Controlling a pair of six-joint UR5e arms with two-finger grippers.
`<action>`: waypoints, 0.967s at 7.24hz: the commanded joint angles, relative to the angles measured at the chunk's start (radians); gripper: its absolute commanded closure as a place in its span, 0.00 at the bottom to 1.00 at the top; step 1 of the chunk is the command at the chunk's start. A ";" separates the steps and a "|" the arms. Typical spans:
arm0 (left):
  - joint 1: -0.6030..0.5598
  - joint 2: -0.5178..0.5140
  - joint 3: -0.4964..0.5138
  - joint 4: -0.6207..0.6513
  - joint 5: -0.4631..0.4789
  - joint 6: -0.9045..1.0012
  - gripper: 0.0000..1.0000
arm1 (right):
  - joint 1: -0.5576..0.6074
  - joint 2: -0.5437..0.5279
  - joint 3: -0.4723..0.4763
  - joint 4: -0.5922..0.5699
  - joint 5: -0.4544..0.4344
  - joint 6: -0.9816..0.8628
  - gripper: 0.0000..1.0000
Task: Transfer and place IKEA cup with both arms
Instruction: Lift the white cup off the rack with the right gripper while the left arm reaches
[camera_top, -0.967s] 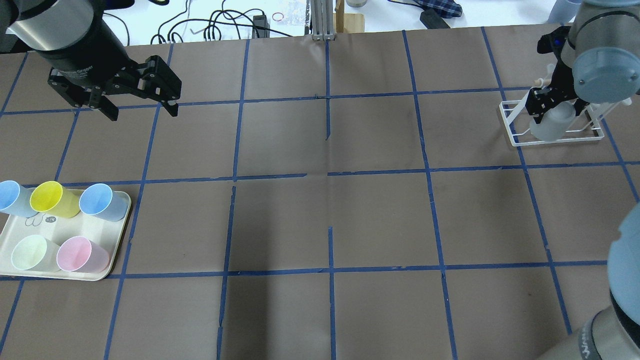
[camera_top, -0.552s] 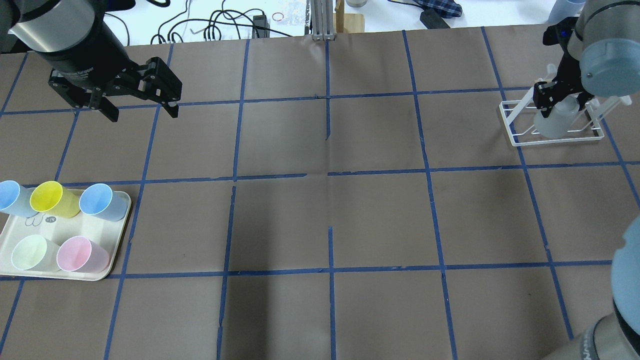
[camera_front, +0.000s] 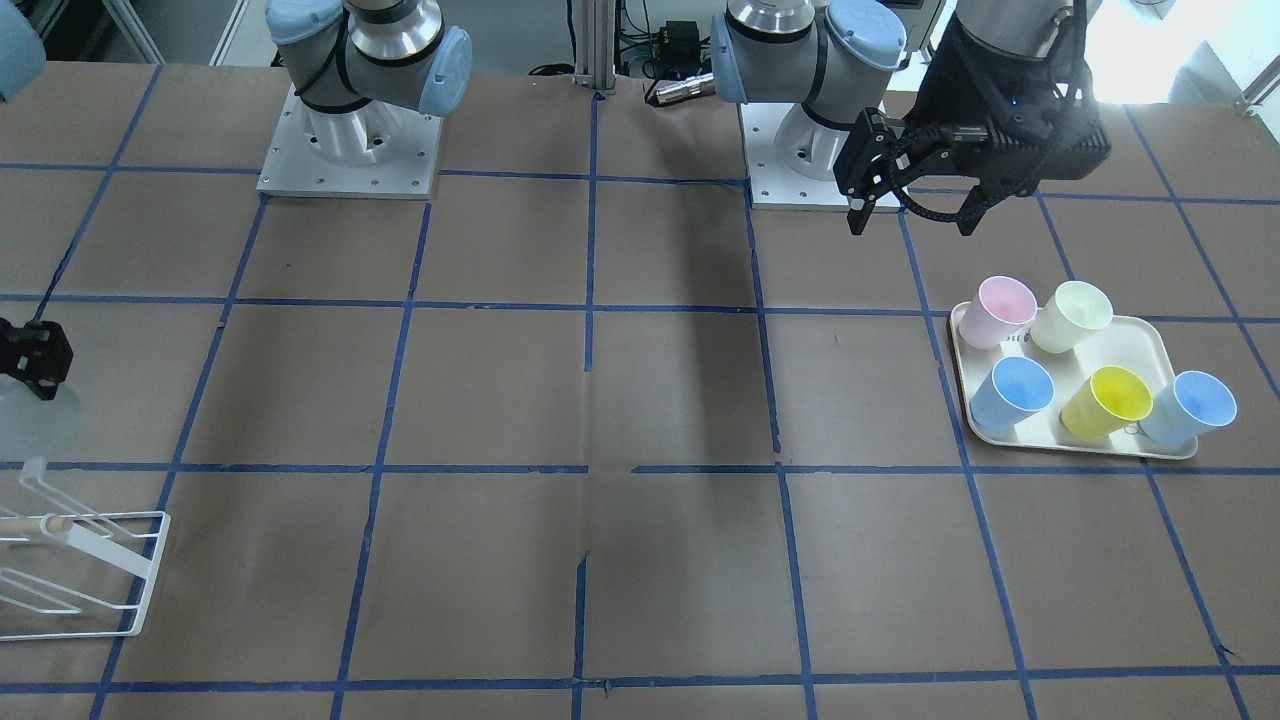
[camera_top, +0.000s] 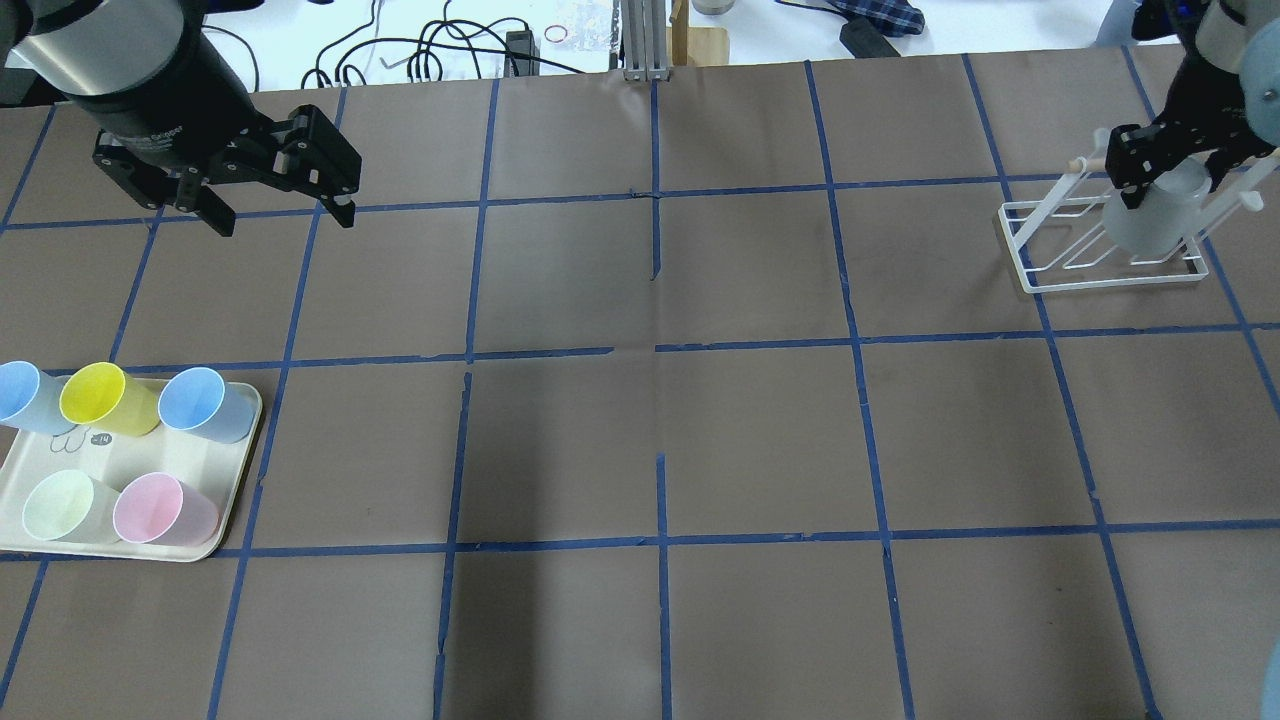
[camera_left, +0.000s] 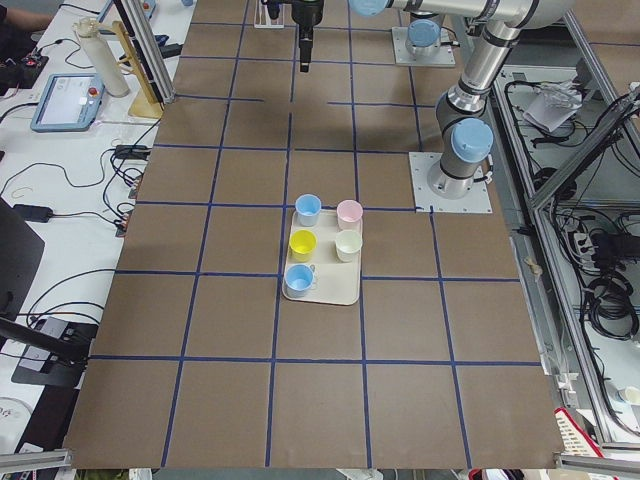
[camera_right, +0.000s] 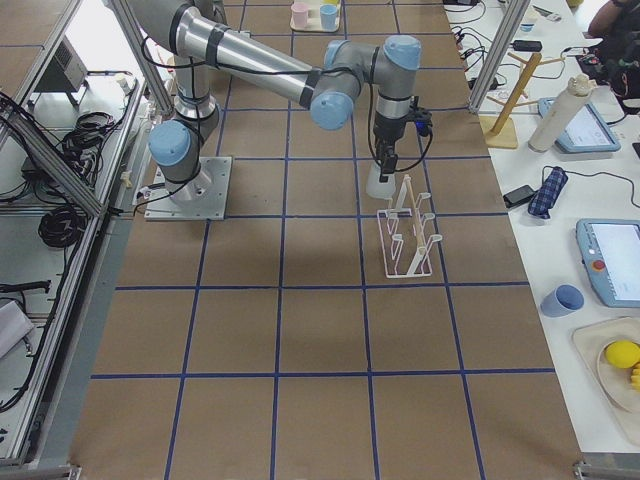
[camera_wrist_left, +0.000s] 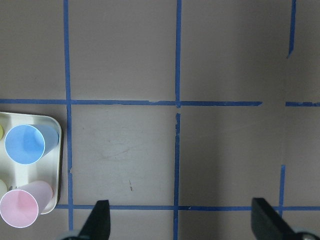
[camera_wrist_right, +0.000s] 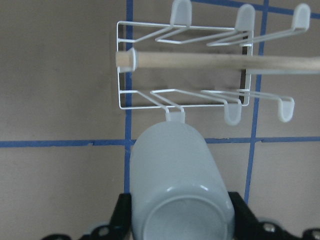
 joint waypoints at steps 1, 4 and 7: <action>0.001 0.011 -0.013 -0.001 -0.001 0.011 0.00 | 0.016 -0.135 0.001 0.141 0.027 0.002 0.67; -0.001 0.013 -0.016 -0.001 -0.003 0.002 0.00 | 0.051 -0.197 0.001 0.291 0.161 0.037 0.66; 0.048 0.036 -0.023 -0.066 -0.028 0.014 0.00 | 0.195 -0.205 0.000 0.307 0.222 0.150 0.66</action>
